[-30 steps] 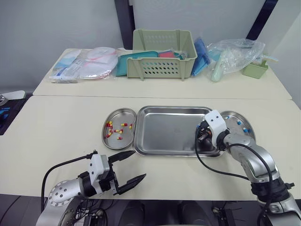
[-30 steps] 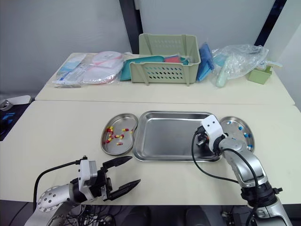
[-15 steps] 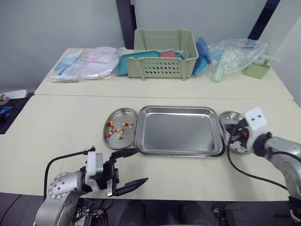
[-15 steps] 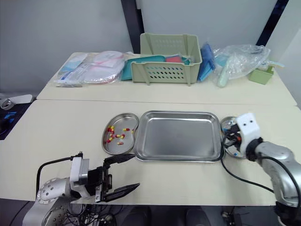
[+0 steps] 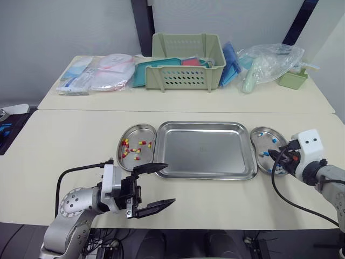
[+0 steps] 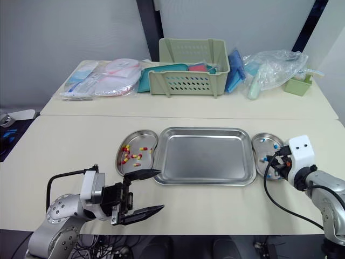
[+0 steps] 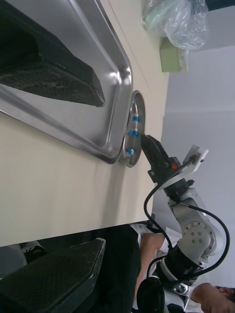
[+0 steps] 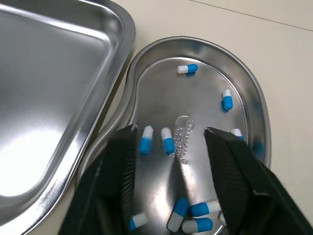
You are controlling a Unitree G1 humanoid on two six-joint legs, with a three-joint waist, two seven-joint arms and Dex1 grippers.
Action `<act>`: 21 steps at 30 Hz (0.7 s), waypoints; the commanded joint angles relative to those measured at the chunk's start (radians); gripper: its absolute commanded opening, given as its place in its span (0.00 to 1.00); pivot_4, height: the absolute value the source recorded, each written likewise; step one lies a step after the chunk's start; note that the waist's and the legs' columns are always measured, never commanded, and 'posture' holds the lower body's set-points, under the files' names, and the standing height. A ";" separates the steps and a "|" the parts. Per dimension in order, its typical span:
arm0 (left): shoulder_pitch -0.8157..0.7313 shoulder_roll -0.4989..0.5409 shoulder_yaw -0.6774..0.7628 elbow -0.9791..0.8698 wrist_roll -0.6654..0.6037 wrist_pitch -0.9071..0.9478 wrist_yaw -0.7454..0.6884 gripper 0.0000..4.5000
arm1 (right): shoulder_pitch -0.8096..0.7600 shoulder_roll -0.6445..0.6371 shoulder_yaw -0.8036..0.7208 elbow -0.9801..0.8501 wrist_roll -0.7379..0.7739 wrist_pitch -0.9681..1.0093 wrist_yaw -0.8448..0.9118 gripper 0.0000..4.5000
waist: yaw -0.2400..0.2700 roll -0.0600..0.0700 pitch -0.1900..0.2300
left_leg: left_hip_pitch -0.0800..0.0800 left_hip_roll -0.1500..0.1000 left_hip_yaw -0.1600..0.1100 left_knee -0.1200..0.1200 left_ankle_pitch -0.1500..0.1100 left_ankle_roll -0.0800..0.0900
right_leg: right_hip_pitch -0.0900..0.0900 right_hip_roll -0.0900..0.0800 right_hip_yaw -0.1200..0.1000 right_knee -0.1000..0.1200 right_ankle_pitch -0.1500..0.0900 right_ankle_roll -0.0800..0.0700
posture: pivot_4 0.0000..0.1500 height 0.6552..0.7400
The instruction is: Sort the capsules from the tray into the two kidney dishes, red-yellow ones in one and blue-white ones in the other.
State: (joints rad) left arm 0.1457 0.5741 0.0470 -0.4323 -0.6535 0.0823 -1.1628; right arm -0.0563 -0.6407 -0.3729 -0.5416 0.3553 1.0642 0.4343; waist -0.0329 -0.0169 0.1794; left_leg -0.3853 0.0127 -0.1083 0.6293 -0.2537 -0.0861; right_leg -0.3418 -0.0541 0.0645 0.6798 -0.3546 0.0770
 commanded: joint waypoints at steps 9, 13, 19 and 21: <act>0.067 0.152 0.291 -0.019 0.061 0.244 0.333 1.00 | 0.200 -0.197 -0.120 0.056 0.012 -0.381 0.325 1.00 | 0.001 -0.001 0.001 | 0.000 0.000 0.000 0.000 0.000 0.000 | 0.000 0.000 0.000 0.000 0.000 0.000 | 1.00 1.00; 0.056 0.246 0.428 0.103 0.083 0.292 0.335 1.00 | 0.272 -0.321 -0.197 0.189 0.000 -0.544 0.530 1.00 | 0.000 -0.001 0.002 | 0.001 0.000 0.000 0.000 0.000 0.000 | 0.001 0.000 0.000 0.000 0.000 0.000 | 1.00 1.00; 0.054 0.374 0.482 0.288 0.180 0.346 0.325 1.00 | 0.313 -0.474 -0.238 0.384 -0.014 -0.720 0.780 1.00 | -0.001 -0.002 0.004 | 0.002 0.000 0.001 -0.001 0.000 0.000 | 0.001 0.000 0.000 -0.001 0.000 0.000 | 1.00 1.00; 0.039 0.401 0.503 0.331 0.182 0.379 0.326 1.00 | 0.280 -0.502 -0.222 0.465 -0.032 -0.808 0.816 1.00 | -0.001 -0.002 0.005 | 0.002 0.000 0.001 -0.001 0.000 0.000 | 0.001 0.000 0.000 -0.001 0.000 0.000 | 1.00 1.00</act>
State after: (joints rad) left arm 0.1939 0.9491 0.4989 -0.1146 -0.4773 0.4427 -0.8363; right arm 0.2455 -1.1159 -0.5741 -0.1173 0.3318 0.3252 1.2175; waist -0.0344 -0.0194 0.1846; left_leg -0.3838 0.0129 -0.1070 0.6284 -0.2538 -0.0860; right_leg -0.3406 -0.0543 0.0647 0.6786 -0.3547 0.0771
